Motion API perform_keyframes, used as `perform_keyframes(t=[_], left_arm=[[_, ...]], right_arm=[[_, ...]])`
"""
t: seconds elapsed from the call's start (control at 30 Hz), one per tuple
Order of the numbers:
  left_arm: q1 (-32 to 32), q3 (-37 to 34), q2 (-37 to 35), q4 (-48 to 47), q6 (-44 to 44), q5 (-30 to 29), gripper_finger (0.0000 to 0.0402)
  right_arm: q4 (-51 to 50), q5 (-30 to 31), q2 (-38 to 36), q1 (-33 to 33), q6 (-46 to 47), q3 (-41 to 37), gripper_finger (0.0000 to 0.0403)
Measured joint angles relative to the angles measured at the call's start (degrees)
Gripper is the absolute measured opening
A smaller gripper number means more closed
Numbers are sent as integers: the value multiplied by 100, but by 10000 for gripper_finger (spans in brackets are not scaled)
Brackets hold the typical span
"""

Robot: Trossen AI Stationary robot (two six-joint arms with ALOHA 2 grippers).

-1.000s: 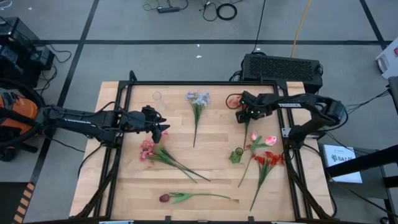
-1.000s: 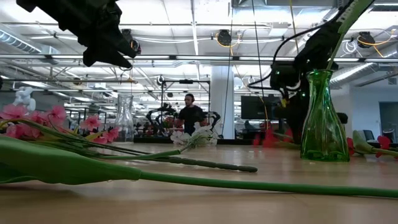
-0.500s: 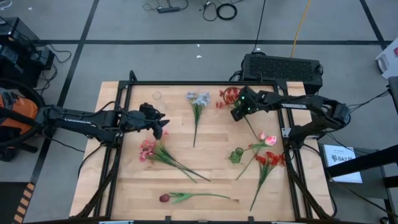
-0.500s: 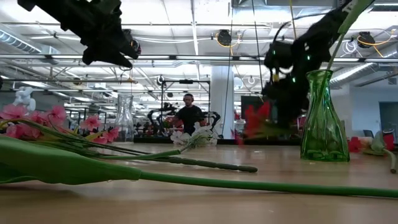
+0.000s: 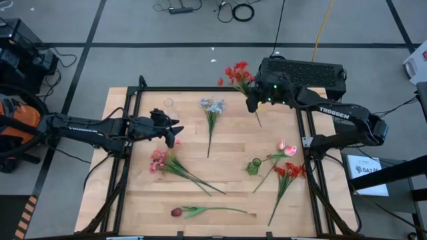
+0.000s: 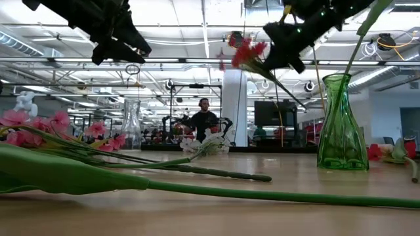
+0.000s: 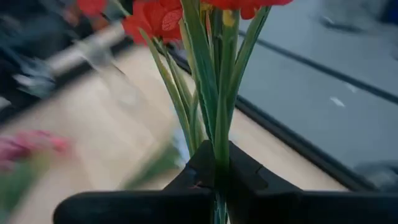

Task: Sort flowers into vase by color
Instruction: Put the top red flowers into the transparent vase

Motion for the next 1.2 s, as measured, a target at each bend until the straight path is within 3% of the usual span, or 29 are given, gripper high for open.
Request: perform_keyframes(t=[0.13, 0.43, 0.83, 1.2], left_arm=[[0, 23, -176, -41, 5, 327, 193], [0, 23, -1129, -1129, -69, 675, 193], [0, 23, -1557, -3234, -597, 1158, 193], [0, 23, -1560, -3821, -593, 1162, 193]], right_arm=[[1458, -586, 248, 256, 11, 11, 3], [4944, -634, 1686, 1063, 6, 211, 1], [5122, -409, 4247, 1468, -653, 3266, 0], [5079, -412, 6081, 1352, -1148, 5648, 0]])
